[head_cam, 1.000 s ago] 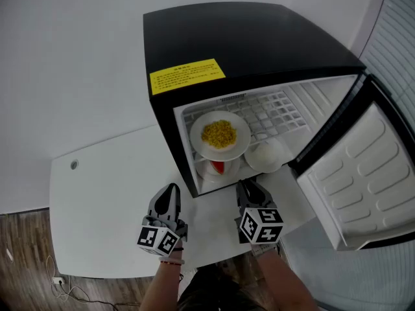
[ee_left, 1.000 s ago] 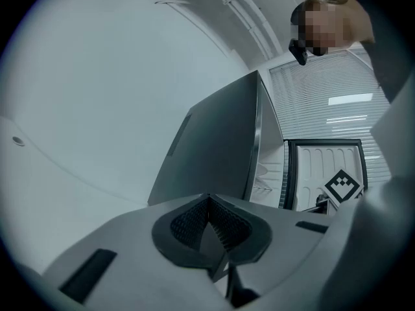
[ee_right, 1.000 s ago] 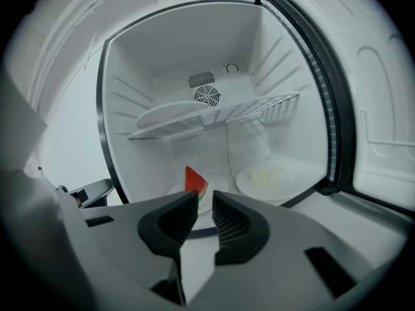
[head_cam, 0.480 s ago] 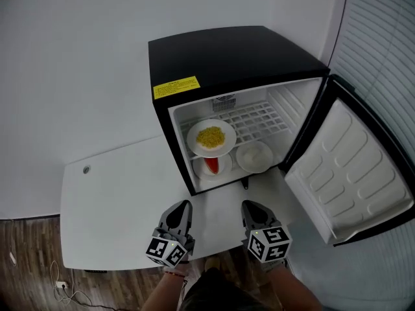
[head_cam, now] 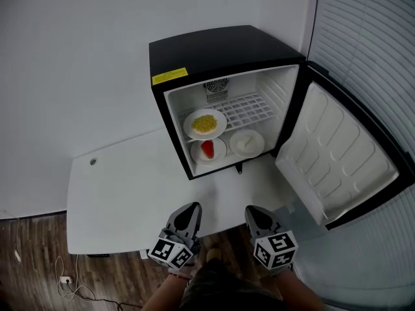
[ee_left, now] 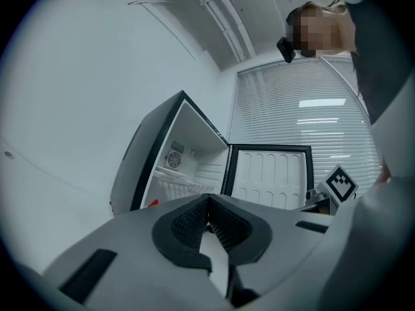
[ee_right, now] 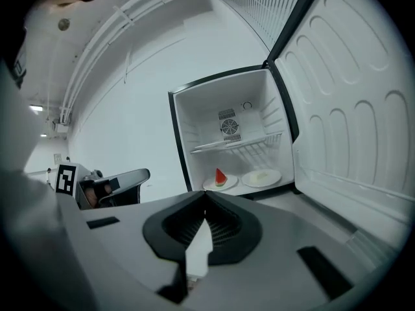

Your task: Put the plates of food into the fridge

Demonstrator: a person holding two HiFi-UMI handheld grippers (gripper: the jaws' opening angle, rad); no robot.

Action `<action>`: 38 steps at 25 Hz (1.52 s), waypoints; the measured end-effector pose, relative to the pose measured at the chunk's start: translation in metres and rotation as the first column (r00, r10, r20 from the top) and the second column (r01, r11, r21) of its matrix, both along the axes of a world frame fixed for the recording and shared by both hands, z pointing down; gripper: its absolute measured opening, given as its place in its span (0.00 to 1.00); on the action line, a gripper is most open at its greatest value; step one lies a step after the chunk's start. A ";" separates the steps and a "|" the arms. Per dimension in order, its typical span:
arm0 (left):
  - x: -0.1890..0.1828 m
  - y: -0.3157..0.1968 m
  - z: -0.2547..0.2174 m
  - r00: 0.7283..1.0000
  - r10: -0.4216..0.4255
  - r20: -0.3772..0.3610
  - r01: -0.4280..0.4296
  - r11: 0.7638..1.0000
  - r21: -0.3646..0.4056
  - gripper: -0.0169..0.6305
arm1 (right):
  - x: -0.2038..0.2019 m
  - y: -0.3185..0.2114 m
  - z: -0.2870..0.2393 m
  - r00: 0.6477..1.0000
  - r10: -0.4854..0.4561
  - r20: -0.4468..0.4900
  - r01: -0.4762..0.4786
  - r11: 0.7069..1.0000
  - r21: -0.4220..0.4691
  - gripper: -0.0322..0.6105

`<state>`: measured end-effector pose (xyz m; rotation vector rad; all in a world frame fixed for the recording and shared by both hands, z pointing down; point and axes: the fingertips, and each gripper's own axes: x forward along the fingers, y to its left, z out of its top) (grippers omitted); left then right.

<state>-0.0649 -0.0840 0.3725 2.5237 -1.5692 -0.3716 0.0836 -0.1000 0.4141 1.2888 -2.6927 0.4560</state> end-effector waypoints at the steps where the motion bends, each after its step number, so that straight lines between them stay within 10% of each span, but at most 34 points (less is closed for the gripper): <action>1: 0.003 0.004 -0.001 1.000 -0.007 -0.009 0.007 1.000 -0.001 0.04 | 0.003 0.005 -0.001 1.000 0.000 0.000 0.000 1.000 0.004 0.06; 38: 0.032 0.045 0.006 1.000 -0.009 0.028 0.010 1.000 -0.024 0.04 | 0.016 0.054 -0.008 0.997 -0.070 0.031 0.068 0.996 0.053 0.06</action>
